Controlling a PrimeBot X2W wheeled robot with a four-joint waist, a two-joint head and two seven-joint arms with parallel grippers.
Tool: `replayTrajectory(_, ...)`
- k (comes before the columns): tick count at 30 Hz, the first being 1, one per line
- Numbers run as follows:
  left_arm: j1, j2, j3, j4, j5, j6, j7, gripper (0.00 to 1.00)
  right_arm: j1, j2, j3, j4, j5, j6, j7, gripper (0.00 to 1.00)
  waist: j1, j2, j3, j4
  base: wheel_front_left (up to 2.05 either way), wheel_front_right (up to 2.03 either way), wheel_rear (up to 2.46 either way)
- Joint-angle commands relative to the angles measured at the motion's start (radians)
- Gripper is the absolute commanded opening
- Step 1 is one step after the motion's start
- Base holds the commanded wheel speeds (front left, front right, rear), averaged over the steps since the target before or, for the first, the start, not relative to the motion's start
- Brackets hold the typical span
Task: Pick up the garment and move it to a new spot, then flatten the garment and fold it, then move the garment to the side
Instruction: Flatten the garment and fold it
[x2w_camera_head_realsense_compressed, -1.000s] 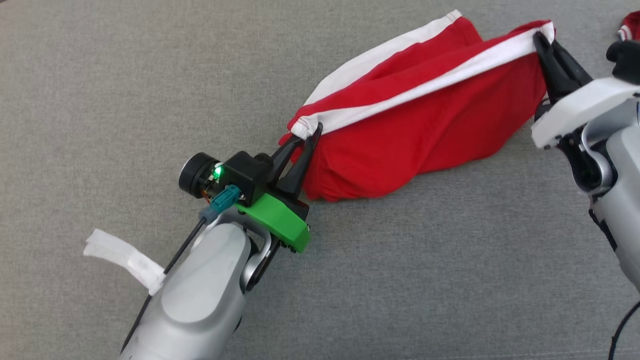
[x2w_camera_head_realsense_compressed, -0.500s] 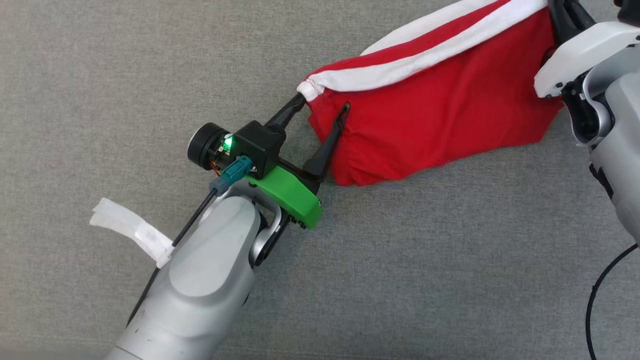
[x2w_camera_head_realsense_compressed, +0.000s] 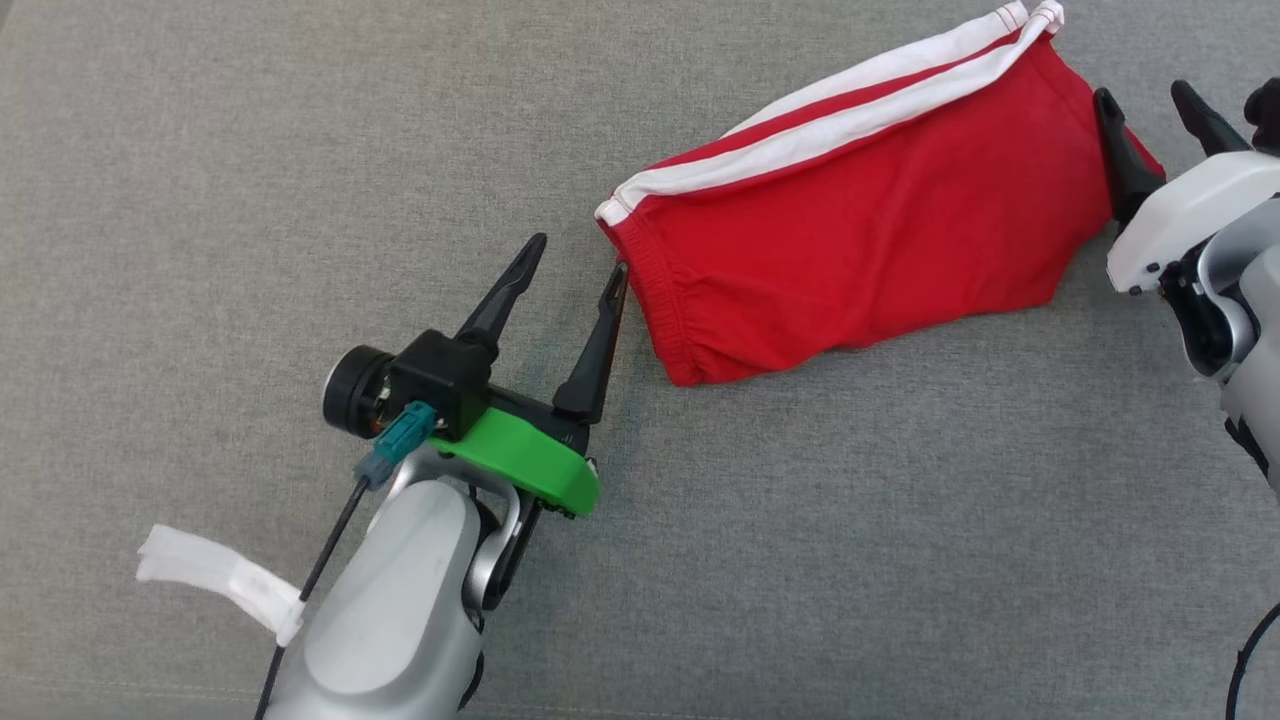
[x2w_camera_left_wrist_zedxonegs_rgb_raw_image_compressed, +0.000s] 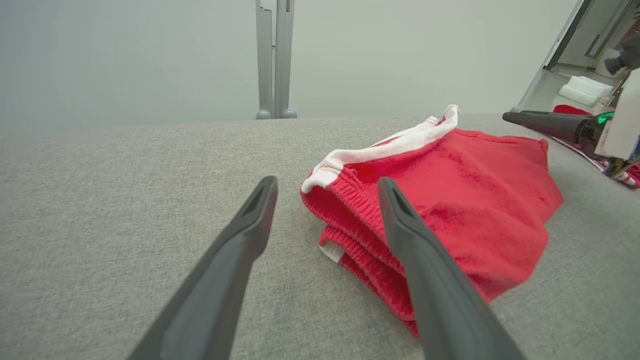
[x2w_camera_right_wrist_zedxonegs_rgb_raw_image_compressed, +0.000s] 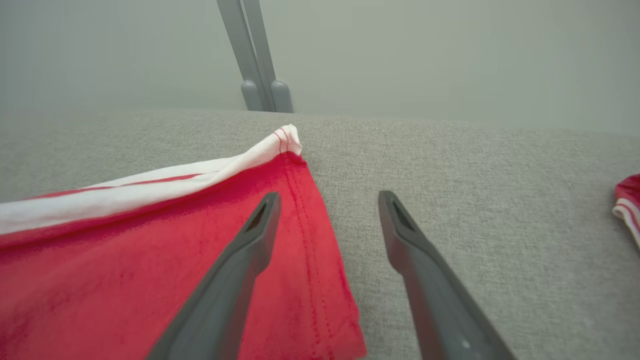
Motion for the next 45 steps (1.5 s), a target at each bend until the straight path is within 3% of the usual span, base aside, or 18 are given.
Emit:
replayTrajectory(1, 0.047, 0.005, 0.049, -0.043, 0.022, 0.016, -0.003, 1.0, 0.021, -0.01, 0.012, 0.013, 0.019, -0.002, -0.008, 1.0, -0.0001, 0.0, -0.005, 0.006, 0.0, 0.0, 0.0)
replayTrajectory(13, 0.195, 0.002, 0.286, -0.244, 0.139, 0.078, -0.003, 1.0, 0.075, 0.008, 0.07, 0.08, 0.112, -0.002, 0.007, 1.0, -0.0001, 0.0, -0.006, 0.034, 0.0, 0.0, 0.0)
replayTrajectory(14, 0.207, 0.001, 0.301, -0.25, 0.139, 0.078, -0.003, 1.0, 0.081, 0.013, 0.075, 0.081, 0.125, -0.002, 0.013, 0.37, -0.0001, 0.0, -0.009, 0.033, 0.0, 0.0, 0.0)
replayTrajectory(16, 0.223, 0.001, 0.317, -0.259, 0.143, 0.078, -0.003, 1.0, 0.09, 0.02, 0.085, 0.079, 0.14, -0.002, 0.015, 0.0, -0.0001, 0.0, -0.015, 0.029, 0.0, 0.0, 0.0)
replayTrajectory(27, 0.282, 0.001, 0.336, -0.228, 0.145, 0.072, -0.003, 1.0, 0.154, -0.011, 0.057, 0.008, 0.199, -0.002, -0.008, 0.0, -0.0001, 0.0, -0.103, -0.011, 0.0, 0.0, 0.0)
replayTrajectory(37, 0.359, 0.001, 0.392, -0.213, 0.17, 0.048, -0.003, 1.0, 0.411, -0.062, -0.168, -0.132, 0.132, -0.002, -0.007, 0.0, -0.0001, 0.0, -0.208, -0.067, 0.0, 0.0, 0.0)
replayTrajectory(45, 0.384, 0.001, 0.394, -0.208, 0.183, 0.037, -0.003, 1.0, 0.536, -0.034, -0.291, -0.174, 0.08, -0.002, -0.007, 0.0, -0.0001, 0.0, -0.227, -0.08, 0.0, 0.0, 0.0)
